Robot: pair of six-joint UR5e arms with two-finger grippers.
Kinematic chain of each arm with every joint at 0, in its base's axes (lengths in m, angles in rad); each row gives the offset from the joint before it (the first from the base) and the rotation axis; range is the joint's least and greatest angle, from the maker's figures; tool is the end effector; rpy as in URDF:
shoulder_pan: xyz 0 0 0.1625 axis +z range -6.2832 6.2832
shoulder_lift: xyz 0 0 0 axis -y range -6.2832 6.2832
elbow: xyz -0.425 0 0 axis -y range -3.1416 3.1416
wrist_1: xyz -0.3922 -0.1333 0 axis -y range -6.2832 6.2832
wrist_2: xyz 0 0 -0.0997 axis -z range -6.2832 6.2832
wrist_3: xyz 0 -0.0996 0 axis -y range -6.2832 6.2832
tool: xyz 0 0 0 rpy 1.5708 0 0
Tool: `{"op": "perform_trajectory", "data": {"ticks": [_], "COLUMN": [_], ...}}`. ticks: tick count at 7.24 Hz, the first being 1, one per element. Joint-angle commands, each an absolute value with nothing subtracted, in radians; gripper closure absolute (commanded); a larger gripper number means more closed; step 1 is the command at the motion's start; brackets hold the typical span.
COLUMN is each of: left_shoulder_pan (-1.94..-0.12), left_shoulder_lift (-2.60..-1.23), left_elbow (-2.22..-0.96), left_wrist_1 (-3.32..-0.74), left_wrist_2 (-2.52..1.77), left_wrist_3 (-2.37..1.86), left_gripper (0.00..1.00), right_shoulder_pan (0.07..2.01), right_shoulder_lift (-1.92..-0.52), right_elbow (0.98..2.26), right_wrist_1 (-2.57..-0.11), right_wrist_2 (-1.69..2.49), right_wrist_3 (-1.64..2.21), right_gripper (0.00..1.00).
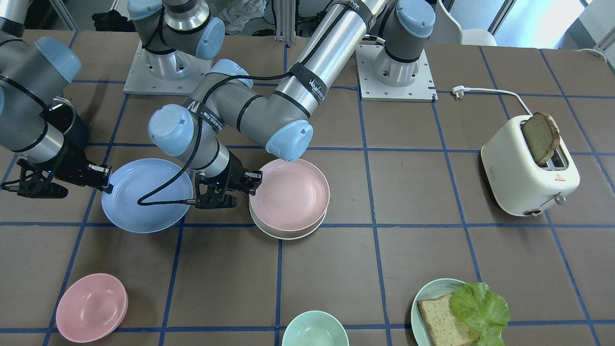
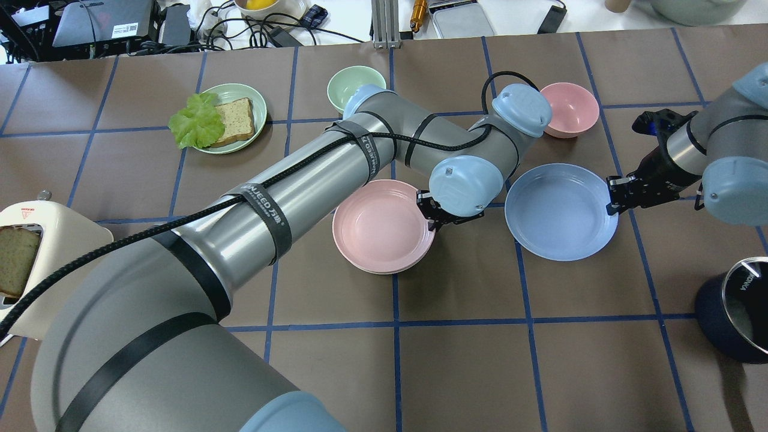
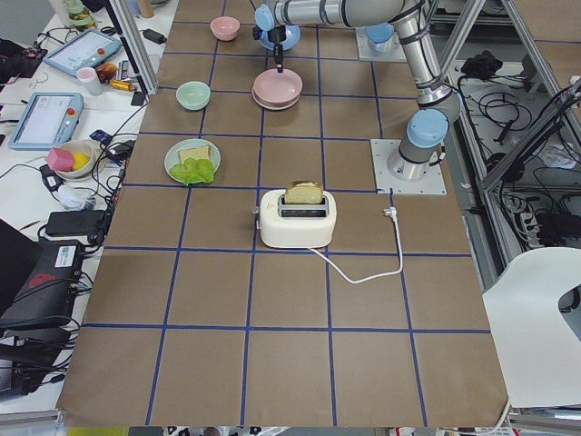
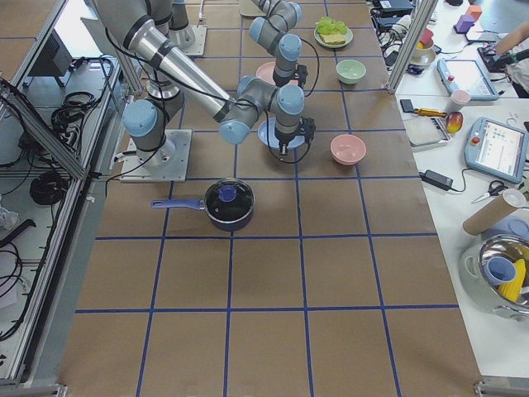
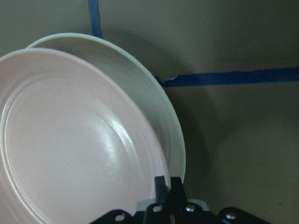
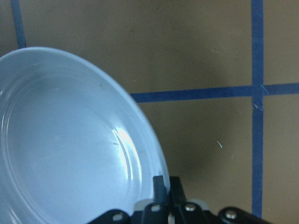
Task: Stack three plates with pink and blue
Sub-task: 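Open the left gripper and raise it off the pink plate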
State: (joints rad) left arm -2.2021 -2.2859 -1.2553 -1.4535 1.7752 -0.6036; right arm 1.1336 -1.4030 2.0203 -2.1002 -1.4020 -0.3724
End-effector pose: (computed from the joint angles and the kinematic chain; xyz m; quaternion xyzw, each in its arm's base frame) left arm -0.5095 -0.5052 0.2094 0.0280 0.9846 0.0556 0.1634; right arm -0.0679 -0.4997 0.2480 0.0359 0.9948 0.0071 0.0947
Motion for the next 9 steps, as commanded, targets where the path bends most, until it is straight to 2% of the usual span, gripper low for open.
{"op": "perform_trajectory", "data": {"ticks": [1, 8, 9], "left_shoulder_pan": [-2.198, -2.186, -2.186], "left_shoulder_lift": [-2.298, -2.301, -2.301], "left_elbow": [-1.241, -1.249, -1.244], "left_wrist_1": [-1.447, -1.451, -1.451], "left_wrist_2": [1.772, 1.772, 1.770], "left_wrist_3": [-0.597, -0.594, -0.597], "left_gripper": [1.00, 1.00, 0.75], "right_shoulder_pan": [1.134, 1.134, 1.134], "right_shoulder_lift": [-1.402, -1.402, -1.402], "right_elbow": [2.020, 2.022, 2.022], "right_wrist_1": [-2.100, -2.098, -2.098], "right_wrist_2": [-1.402, -1.402, -1.402], "right_wrist_3": [-0.371, -0.371, -0.371], "right_gripper": [1.00, 1.00, 1.00]}}
